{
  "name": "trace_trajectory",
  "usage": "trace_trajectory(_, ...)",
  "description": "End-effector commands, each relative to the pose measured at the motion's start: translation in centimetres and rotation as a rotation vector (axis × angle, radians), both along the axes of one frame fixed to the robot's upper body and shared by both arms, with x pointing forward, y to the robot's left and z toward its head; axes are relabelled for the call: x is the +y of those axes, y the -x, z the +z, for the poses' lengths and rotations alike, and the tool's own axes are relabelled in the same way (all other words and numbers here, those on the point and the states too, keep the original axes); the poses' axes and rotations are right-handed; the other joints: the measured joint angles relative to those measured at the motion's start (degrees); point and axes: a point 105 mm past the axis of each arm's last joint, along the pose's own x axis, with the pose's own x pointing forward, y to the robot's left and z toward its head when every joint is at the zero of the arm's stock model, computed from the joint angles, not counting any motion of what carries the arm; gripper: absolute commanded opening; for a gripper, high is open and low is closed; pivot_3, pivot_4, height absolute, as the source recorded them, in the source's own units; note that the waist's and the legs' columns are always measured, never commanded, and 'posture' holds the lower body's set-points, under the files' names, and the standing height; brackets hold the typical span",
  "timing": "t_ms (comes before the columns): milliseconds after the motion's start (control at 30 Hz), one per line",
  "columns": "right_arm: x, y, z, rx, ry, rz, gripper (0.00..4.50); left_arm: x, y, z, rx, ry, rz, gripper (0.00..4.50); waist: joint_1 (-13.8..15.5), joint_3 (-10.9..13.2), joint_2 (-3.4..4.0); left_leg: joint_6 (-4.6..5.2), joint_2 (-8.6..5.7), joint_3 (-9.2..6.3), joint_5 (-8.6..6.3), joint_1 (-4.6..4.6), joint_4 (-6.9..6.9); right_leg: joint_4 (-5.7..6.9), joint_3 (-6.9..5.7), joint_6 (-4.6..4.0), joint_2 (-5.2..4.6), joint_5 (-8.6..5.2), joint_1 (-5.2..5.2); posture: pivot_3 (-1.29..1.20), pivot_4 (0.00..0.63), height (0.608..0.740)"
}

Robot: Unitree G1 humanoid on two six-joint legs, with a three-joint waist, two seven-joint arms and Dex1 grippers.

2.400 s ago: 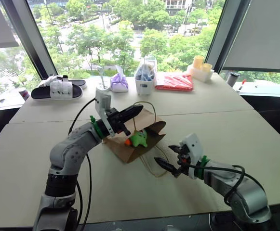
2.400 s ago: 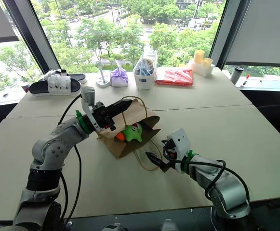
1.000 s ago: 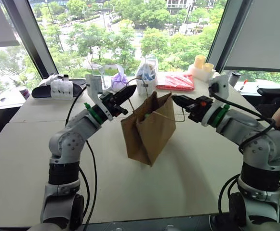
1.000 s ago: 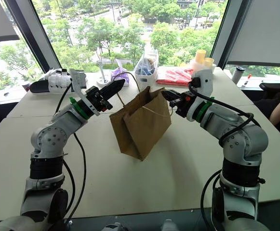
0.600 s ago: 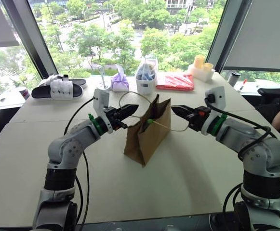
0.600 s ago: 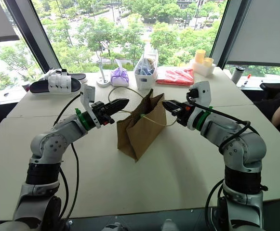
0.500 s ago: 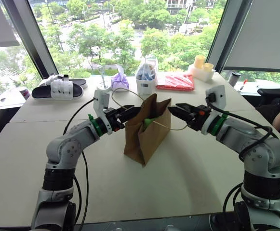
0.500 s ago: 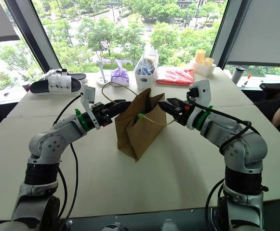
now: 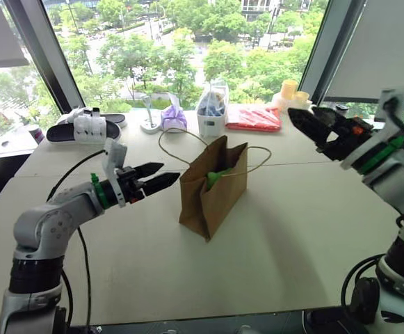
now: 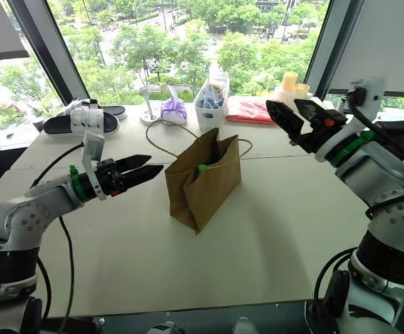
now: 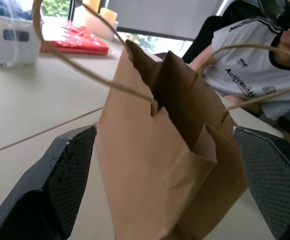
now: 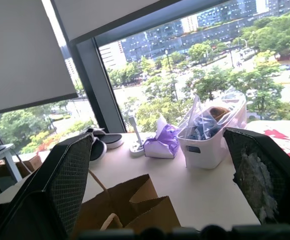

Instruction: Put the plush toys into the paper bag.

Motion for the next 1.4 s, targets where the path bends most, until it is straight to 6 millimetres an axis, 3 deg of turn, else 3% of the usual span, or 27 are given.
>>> trace_trajectory(33,-0.7,0.6,-1.5,0.045,-0.004,-0.041,4.50,-0.5,1.1,-0.2,-0.037,-0.035,-0.058,4.47,-0.06,0.01,0.01,0.00,0.00,0.00,0.00,0.00,0.01,0.00,0.00,0.00,0.00,0.00,0.01,0.00,0.150,0.740)
trace_trajectory(133,0.4,0.6,-4.1,0.113,0.023,-0.031,4.50,-1.1,1.4,-0.8,-0.030,-0.041,-0.090,4.47,-0.12,0.01,0.02,0.00,0.01,0.03,0.00,0.00,0.00,0.01,0.01,0.00,0.00,0.00,-0.01,0.00,0.150,0.740)
trace_trajectory(233,3.2,0.8,-8.0,0.201,0.148,0.023,3.72,-1.9,1.8,-1.2,-0.034,-0.053,-0.121,4.50,-0.32,0.01,0.02,0.00,0.03,0.02,0.00,0.02,-0.01,0.04,0.03,0.00,0.00,0.00,-0.03,0.00,0.150,0.740)
trace_trajectory(300,5.7,1.2,-9.9,0.226,0.219,0.099,2.82,-2.4,2.0,-1.7,-0.039,-0.079,-0.140,4.50,-0.38,0.00,0.03,0.00,0.03,0.04,0.00,0.04,-0.02,0.05,0.03,0.00,0.00,0.00,-0.03,0.00,0.150,0.740)
trace_trajectory(467,10.4,0.6,-11.4,0.215,0.234,0.196,0.17,-3.3,2.7,-2.2,-0.053,-0.100,-0.171,4.50,-0.36,0.00,0.04,0.00,0.04,-0.02,0.00,0.05,0.00,0.06,0.05,0.00,0.01,0.00,-0.05,0.00,0.150,0.740)
trace_trajectory(633,12.1,-0.3,-11.7,0.199,0.243,0.223,0.07,-3.8,2.6,-2.4,-0.065,-0.104,-0.169,4.50,-0.05,0.00,0.03,0.00,0.01,-0.07,0.00,0.04,0.01,0.05,0.02,0.00,0.00,0.00,-0.03,0.00,0.150,0.740)
trace_trajectory(767,13.5,-0.8,-12.4,0.195,0.284,0.256,0.07,-5.3,1.5,-3.2,-0.084,-0.116,-0.111,4.50,-0.11,0.00,0.03,0.00,0.00,-0.07,0.00,0.04,0.00,0.04,0.03,0.00,0.00,0.00,-0.03,0.00,0.150,0.740)
trace_trajectory(1000,13.7,-1.1,-12.7,0.191,0.295,0.258,0.07,-7.1,0.3,-4.5,-0.077,-0.113,-0.011,4.50,-0.15,0.00,0.03,-0.01,-0.01,-0.07,0.00,0.04,-0.01,0.05,0.03,0.00,0.01,0.00,-0.04,0.00,0.150,0.740)
trace_trajectory(1167,13.5,-0.9,-12.8,0.193,0.295,0.248,0.07,-7.0,-0.6,-4.8,-0.081,-0.112,0.075,4.50,-0.15,0.00,0.03,-0.01,-0.01,-0.08,0.01,0.04,0.00,0.06,0.03,0.00,0.01,0.00,-0.04,0.00,0.150,0.740)
trace_trajectory(1400,12.8,-0.8,-12.8,0.192,0.302,0.225,0.00,-7.4,-1.0,-4.9,-0.056,-0.069,0.095,1.16,-0.14,0.00,0.03,-0.01,-0.01,-0.07,0.01,0.04,0.01,0.06,0.03,0.00,0.01,0.00,-0.04,0.00,0.150,0.740)
